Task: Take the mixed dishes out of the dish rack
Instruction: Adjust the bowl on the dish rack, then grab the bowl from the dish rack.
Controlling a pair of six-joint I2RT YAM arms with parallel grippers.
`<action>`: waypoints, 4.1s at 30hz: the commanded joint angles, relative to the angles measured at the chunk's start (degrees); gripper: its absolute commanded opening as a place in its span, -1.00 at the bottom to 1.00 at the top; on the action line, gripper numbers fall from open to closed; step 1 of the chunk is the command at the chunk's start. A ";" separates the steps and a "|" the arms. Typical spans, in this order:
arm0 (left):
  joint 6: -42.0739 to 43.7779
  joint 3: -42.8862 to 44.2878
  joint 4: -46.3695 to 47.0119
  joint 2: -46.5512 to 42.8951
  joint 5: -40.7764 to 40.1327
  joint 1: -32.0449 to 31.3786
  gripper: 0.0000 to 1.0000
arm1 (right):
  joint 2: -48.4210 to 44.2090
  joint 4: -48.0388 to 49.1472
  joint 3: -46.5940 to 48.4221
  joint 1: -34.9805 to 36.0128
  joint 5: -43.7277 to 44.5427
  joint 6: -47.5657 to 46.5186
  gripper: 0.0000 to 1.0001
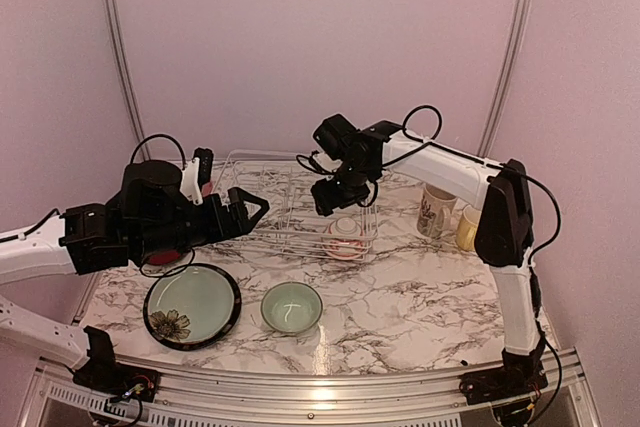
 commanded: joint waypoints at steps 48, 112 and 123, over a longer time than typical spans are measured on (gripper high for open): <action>-1.53 0.59 3.10 0.58 1.52 0.32 0.98 | 9.56 9.44 7.61 -0.15 14.98 -16.61 0.75; -0.47 2.24 3.90 2.10 2.97 0.32 0.98 | 10.47 7.15 2.86 4.13 32.69 -32.76 0.07; -1.41 1.45 3.42 0.31 0.78 0.32 0.98 | 7.26 15.66 -0.45 4.07 33.06 -34.57 0.03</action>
